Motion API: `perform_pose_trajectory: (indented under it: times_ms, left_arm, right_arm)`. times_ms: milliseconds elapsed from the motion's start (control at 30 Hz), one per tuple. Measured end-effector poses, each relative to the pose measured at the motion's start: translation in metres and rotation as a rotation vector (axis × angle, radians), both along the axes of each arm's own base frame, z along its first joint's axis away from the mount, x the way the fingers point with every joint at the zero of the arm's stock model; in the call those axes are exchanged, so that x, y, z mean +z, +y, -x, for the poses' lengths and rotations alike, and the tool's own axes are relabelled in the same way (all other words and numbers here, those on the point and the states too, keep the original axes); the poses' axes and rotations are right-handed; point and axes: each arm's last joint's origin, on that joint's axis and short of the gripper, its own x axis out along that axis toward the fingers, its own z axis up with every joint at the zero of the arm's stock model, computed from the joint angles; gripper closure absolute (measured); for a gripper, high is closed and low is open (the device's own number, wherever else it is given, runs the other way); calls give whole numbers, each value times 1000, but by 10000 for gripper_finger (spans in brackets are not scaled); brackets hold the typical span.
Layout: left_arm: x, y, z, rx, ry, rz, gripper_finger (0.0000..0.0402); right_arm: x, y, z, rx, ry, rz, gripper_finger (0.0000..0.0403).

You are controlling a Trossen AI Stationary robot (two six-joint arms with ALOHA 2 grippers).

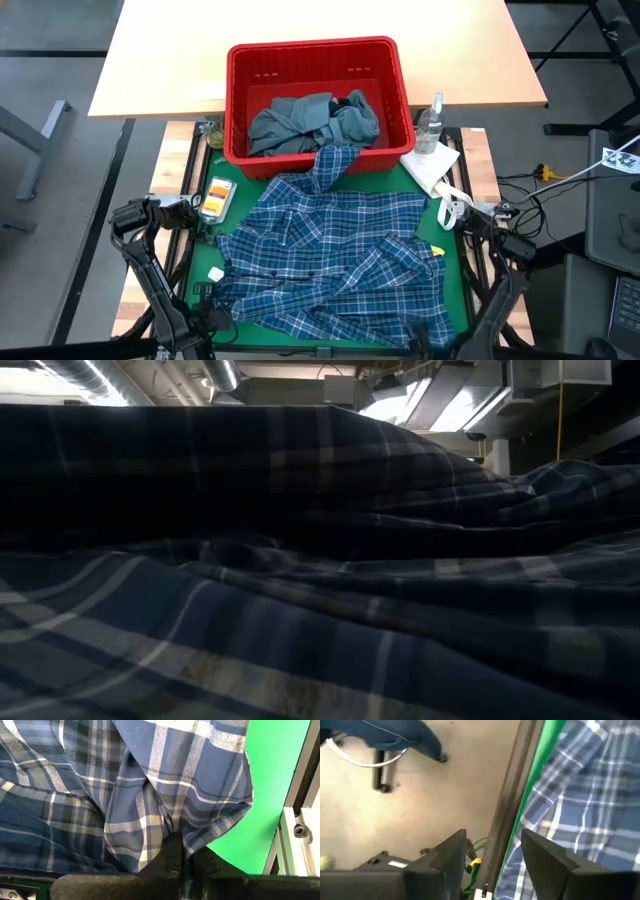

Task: Fold Laundry from Bin
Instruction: Fold the blue shirt

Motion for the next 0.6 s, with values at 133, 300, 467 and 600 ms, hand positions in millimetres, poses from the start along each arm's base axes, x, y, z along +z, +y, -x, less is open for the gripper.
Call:
perform_pose_trajectory:
  times_ms: [133, 300, 467, 600]
  left_arm:
    - [0, 0, 0, 0, -2, 0, 401]
    - [0, 0, 0, 0, -5, -1, 401]
    - [0, 0, 0, 1, -9, -2, 401]
    - [0, 0, 0, 0, -9, -2, 401]
  right_arm:
    - [-11, 6, 11, -59, 26, 38, 212]
    - [-26, 11, 17, -52, 47, 77, 212]
    - [-36, 8, 19, -49, 90, 146, 212]
    - [-38, 5, 20, -50, 108, 185, 212]
